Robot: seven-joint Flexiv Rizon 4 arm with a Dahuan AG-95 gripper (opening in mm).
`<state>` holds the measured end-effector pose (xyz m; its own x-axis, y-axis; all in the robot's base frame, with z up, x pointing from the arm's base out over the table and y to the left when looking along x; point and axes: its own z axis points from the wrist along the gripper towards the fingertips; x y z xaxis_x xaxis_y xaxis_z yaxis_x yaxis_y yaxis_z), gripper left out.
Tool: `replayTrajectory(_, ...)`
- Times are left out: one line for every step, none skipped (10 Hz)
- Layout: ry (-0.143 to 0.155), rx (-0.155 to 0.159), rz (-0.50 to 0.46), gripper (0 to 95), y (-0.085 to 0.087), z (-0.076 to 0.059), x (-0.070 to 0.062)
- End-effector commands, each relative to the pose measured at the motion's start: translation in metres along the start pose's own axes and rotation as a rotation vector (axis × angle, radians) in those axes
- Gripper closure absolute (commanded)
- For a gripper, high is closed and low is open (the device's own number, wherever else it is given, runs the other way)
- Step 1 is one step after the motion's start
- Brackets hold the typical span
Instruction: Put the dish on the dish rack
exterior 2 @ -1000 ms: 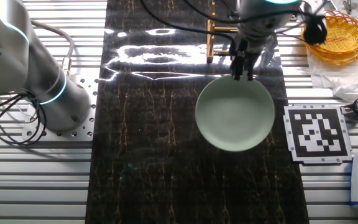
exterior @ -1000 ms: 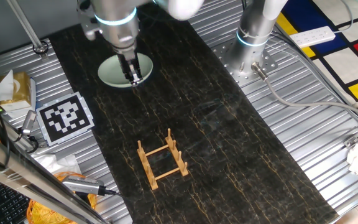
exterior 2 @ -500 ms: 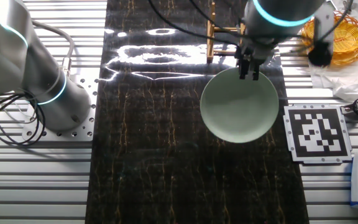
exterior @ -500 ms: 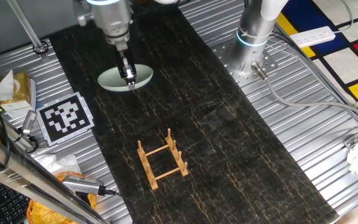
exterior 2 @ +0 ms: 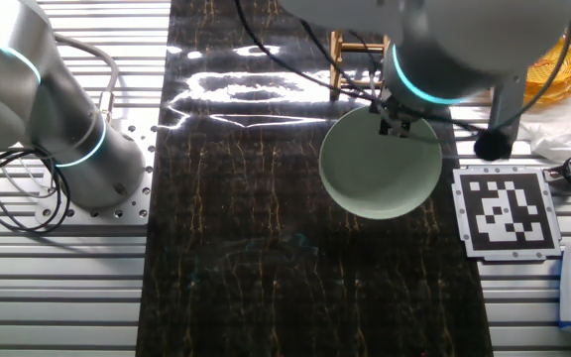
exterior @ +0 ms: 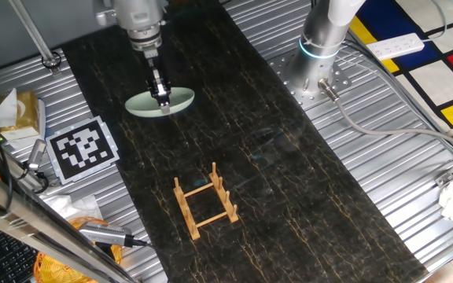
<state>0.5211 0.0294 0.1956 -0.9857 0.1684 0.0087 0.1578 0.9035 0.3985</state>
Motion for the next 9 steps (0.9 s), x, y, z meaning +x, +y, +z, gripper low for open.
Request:
replayTrajectory(0.009,0.176,-0.093,95.0,0.0001,-0.0004,0.0011)
replayTrajectory(0.026,0.339,-0.197,95.0,0.0001,-0.0004,0.0011)
replayTrajectory(0.046,0.528,-0.331,95.0,0.0001,-0.0004,0.0011)
replayTrajectory(0.073,0.653,-0.415,95.0,0.0001,-0.0004,0.0011)
replayTrajectory(0.094,0.768,-0.477,95.0,0.0001,-0.0004,0.0011)
replayTrajectory(0.109,0.844,-0.534,95.0,0.0001,-0.0004,0.0011)
replayTrajectory(0.106,0.834,-0.541,95.0,0.0001,-0.0004,0.0011)
replayTrajectory(0.077,0.76,-0.517,95.0,0.0001,-0.0004,0.0011)
replayTrajectory(0.047,0.656,-0.466,95.0,0.0001,-0.0004,0.0011)
